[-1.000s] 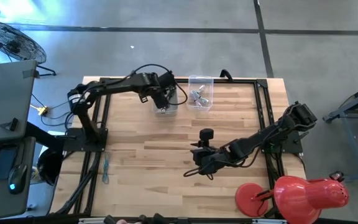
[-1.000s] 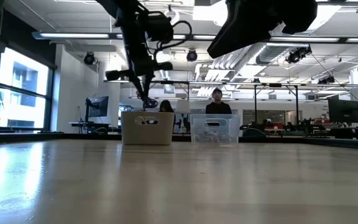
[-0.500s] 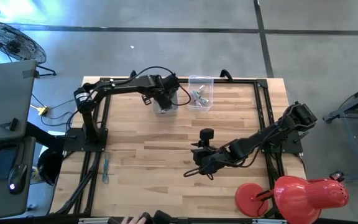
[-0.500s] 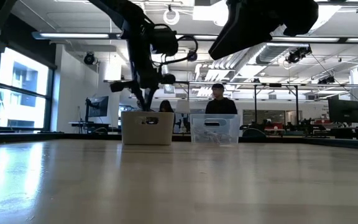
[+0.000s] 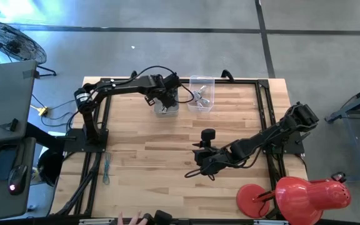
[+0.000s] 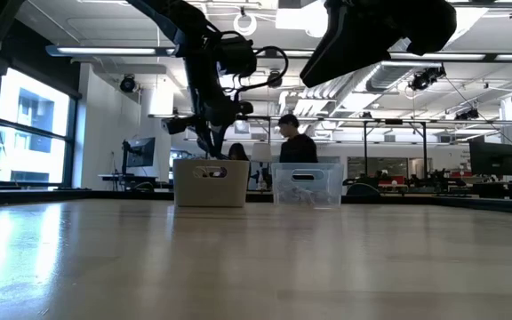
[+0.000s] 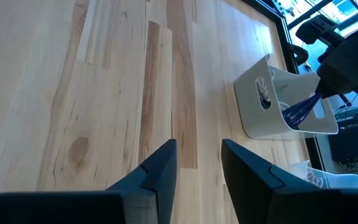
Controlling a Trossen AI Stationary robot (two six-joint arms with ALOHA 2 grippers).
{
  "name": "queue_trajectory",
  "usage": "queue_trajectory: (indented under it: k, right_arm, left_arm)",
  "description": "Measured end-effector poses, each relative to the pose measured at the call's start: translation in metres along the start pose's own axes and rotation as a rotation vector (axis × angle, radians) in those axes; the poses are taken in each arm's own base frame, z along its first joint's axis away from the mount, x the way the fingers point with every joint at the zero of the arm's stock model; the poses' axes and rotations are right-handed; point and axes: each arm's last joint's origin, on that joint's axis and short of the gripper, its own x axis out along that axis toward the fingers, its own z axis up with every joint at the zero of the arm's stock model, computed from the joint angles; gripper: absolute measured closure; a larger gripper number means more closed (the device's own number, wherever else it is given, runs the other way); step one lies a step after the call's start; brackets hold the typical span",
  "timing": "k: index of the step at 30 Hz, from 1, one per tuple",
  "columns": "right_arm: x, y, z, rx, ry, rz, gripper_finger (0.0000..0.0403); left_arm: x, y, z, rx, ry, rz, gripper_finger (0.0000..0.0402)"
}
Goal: Pick & Place USB Port
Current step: Put the dark blue charger cable into the grey bin, then put the light blue charger cable into the grey bin
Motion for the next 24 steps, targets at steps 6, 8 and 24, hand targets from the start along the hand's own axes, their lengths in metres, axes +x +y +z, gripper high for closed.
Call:
queue_trajectory:
  k: [6,8,24]
  right_arm:
    - [0.0,0.0,0.0,-0.001,0.001,0.0,0.0284]
    - [0.0,0.0,0.0,-0.001,0.001,0.0,0.0284]
    - [0.0,0.0,-0.002,0.002,0.021,0.014,0.0284]
  left_arm:
    - [0.0,0.002,0.0,-0.085,0.0,0.017,0.0332]
    - [0.0,0.002,0.0,-0.084,0.004,0.016,0.031]
    - [-0.035,-0.022,0.027,0.042,0.349,-0.035,0.0143]
